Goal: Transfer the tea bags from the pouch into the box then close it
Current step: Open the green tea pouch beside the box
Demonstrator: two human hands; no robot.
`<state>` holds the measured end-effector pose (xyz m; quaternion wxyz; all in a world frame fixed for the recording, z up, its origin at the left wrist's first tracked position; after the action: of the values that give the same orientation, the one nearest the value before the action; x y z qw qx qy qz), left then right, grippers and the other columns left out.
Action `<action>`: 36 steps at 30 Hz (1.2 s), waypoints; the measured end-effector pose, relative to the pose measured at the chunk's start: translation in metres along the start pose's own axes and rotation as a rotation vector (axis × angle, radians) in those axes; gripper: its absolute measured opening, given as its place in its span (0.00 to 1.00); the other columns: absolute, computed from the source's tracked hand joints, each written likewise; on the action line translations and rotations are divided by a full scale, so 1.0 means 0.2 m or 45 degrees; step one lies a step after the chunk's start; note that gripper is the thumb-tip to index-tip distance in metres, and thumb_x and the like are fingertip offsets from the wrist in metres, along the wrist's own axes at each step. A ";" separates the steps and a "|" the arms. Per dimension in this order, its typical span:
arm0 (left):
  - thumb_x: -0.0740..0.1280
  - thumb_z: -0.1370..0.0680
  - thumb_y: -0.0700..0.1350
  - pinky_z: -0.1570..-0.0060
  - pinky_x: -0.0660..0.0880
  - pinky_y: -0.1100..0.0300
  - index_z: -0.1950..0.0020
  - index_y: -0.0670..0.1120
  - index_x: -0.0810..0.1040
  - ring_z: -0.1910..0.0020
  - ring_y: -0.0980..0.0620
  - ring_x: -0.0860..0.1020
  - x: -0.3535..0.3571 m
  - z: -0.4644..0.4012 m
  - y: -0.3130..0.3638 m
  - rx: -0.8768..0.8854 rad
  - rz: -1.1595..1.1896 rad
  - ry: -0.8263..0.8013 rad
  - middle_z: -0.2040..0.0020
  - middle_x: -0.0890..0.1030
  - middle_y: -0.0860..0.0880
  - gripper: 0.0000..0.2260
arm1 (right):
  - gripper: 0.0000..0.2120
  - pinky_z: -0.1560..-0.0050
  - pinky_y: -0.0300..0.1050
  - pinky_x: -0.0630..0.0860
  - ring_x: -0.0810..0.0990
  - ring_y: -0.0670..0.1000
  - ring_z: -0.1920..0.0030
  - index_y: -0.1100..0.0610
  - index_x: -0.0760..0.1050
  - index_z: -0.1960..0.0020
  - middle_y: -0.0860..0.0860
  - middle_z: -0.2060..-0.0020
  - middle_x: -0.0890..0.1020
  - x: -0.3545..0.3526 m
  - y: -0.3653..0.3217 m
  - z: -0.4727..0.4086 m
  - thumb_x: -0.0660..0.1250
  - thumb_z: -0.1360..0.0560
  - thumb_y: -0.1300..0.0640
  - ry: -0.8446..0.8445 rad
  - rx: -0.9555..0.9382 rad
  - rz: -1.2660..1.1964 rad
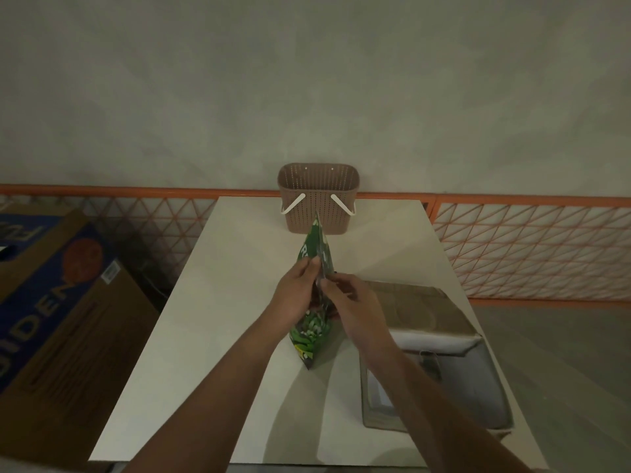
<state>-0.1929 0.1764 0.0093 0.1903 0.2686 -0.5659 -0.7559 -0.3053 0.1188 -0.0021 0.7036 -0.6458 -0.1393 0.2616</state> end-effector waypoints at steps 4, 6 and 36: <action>0.56 0.13 0.51 0.41 0.76 0.44 0.44 0.40 0.76 0.48 0.40 0.80 0.02 -0.02 0.01 0.057 -0.047 0.020 0.48 0.81 0.36 0.16 | 0.07 0.58 0.36 0.75 0.80 0.41 0.63 0.54 0.84 0.51 0.41 0.65 0.82 -0.05 -0.09 0.00 0.66 0.22 0.58 0.114 -0.164 0.168; 0.54 0.13 0.51 0.40 0.76 0.44 0.47 0.44 0.75 0.47 0.38 0.79 0.04 -0.02 -0.01 0.060 -0.039 0.031 0.49 0.80 0.38 0.15 | 0.08 0.57 0.40 0.76 0.80 0.45 0.63 0.56 0.84 0.53 0.43 0.66 0.83 -0.07 -0.05 -0.01 0.66 0.23 0.60 0.123 -0.066 0.027; 0.54 0.13 0.49 0.60 0.79 0.64 0.36 0.41 0.74 0.49 0.45 0.81 0.08 -0.14 -0.02 0.028 0.175 0.064 0.44 0.81 0.40 0.15 | 0.10 0.47 0.53 0.79 0.83 0.56 0.55 0.54 0.84 0.60 0.54 0.60 0.86 -0.09 -0.02 -0.14 0.66 0.24 0.61 0.073 0.140 -0.280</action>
<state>-0.1872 0.1473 -0.0028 0.2530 0.2500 -0.5865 -0.7277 -0.3052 0.0850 0.0007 0.7661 -0.5944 -0.1745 0.1714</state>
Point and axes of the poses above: each hand's wrist, its own z-axis away from the middle knuckle, its own x-axis out of the palm, y = z × x, the point moved 10 cm from there along -z, towards the middle knuckle
